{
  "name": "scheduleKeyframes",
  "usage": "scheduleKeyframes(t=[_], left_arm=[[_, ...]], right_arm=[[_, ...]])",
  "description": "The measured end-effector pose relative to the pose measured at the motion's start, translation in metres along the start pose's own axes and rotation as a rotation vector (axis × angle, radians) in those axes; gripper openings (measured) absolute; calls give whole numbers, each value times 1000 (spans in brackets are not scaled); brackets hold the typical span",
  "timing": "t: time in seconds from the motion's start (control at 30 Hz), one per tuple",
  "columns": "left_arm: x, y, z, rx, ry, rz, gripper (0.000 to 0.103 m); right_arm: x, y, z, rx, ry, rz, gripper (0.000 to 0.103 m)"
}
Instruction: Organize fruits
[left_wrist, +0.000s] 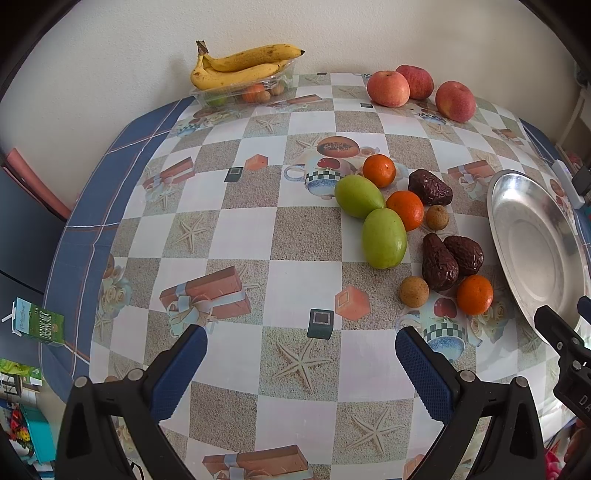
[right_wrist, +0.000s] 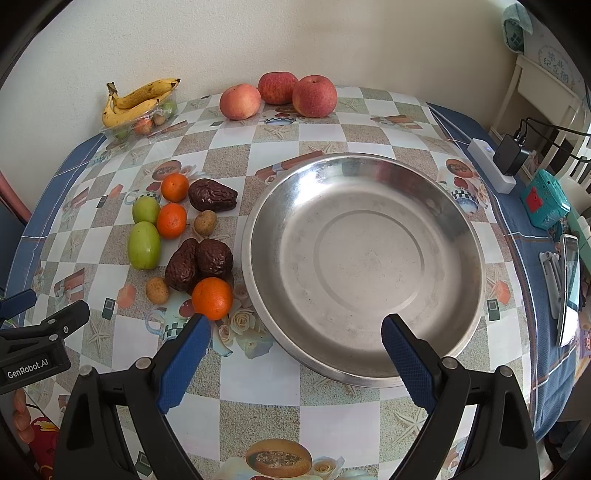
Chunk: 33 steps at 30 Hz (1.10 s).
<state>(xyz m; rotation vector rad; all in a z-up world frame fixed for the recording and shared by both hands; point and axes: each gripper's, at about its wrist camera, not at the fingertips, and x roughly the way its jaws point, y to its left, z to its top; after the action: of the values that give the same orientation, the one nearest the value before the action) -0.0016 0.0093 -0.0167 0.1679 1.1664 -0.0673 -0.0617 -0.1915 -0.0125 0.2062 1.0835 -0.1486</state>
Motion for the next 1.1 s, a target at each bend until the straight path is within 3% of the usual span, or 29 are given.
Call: scheduleKeyframes(t=[0.8,1.1], left_arm=[[2,6,2,-31,0,26,103],[7,4,15,-41,-43,30,103]], right_arm=[[1,0,1,0,2,1,94],[13,11,0,-26,25,16,94]])
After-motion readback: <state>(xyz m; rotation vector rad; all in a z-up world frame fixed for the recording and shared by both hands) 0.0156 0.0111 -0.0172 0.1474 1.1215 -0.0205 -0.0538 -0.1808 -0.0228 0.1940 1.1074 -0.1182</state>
